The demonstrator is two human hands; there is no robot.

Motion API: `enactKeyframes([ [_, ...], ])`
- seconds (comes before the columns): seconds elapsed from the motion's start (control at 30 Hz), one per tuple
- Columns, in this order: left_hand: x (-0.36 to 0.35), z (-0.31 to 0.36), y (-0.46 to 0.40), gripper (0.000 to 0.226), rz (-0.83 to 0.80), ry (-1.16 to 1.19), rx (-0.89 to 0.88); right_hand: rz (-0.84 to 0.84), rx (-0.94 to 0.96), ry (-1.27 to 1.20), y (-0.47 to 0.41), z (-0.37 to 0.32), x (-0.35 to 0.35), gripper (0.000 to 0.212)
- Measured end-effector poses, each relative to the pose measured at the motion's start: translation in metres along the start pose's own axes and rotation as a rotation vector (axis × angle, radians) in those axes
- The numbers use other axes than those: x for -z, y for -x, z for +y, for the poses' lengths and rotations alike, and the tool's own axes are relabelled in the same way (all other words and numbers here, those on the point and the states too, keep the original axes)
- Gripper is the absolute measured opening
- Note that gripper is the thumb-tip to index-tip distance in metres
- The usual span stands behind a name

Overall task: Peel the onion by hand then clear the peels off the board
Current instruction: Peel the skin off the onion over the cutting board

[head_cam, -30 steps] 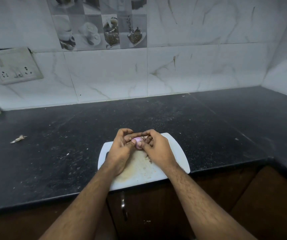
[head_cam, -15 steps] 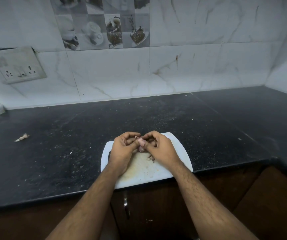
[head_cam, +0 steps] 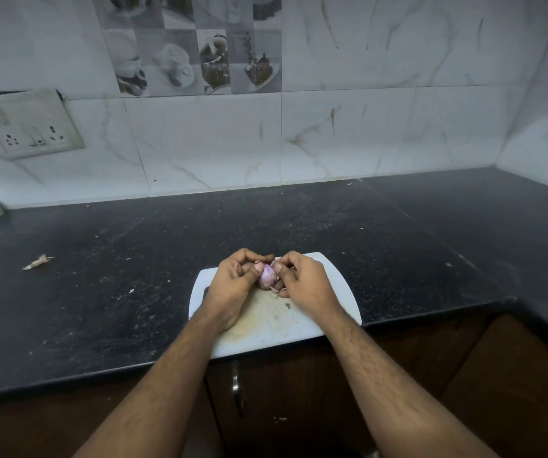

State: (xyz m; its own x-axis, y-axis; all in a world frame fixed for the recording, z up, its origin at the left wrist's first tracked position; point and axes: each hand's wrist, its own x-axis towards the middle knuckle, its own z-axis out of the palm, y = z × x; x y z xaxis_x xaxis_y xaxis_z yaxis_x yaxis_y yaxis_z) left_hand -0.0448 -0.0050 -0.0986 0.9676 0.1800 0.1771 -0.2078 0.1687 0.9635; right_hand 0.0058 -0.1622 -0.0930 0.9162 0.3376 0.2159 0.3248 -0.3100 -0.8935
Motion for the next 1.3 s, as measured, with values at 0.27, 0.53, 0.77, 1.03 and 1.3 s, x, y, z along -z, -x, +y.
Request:
enactKeyframes([
  [0.27, -0.008, 0.005, 0.002, 0.010, 0.054, -0.052, 0.027, 0.049, 0.100, 0.275, 0.003, -0.007, -0.004, 0.016],
  [0.53, 0.000, -0.003, 0.002, 0.004, 0.150, -0.135, -0.034, 0.188, 0.050, 0.268, 0.003, -0.007, 0.000, 0.010],
  [0.77, -0.002, 0.001, 0.000, 0.015, 0.155, -0.005, -0.044, 0.135, 0.121, 0.337, 0.001, -0.001, -0.001, 0.028],
  [1.03, 0.003, -0.004, -0.006, 0.015, 0.163, 0.055, -0.040, 0.025, 0.145, 0.150, 0.002, -0.003, -0.005, 0.018],
  [1.3, 0.003, -0.003, -0.005, 0.014, 0.137, 0.054, -0.034, 0.024, 0.106, 0.121, 0.006, -0.007, -0.001, 0.013],
])
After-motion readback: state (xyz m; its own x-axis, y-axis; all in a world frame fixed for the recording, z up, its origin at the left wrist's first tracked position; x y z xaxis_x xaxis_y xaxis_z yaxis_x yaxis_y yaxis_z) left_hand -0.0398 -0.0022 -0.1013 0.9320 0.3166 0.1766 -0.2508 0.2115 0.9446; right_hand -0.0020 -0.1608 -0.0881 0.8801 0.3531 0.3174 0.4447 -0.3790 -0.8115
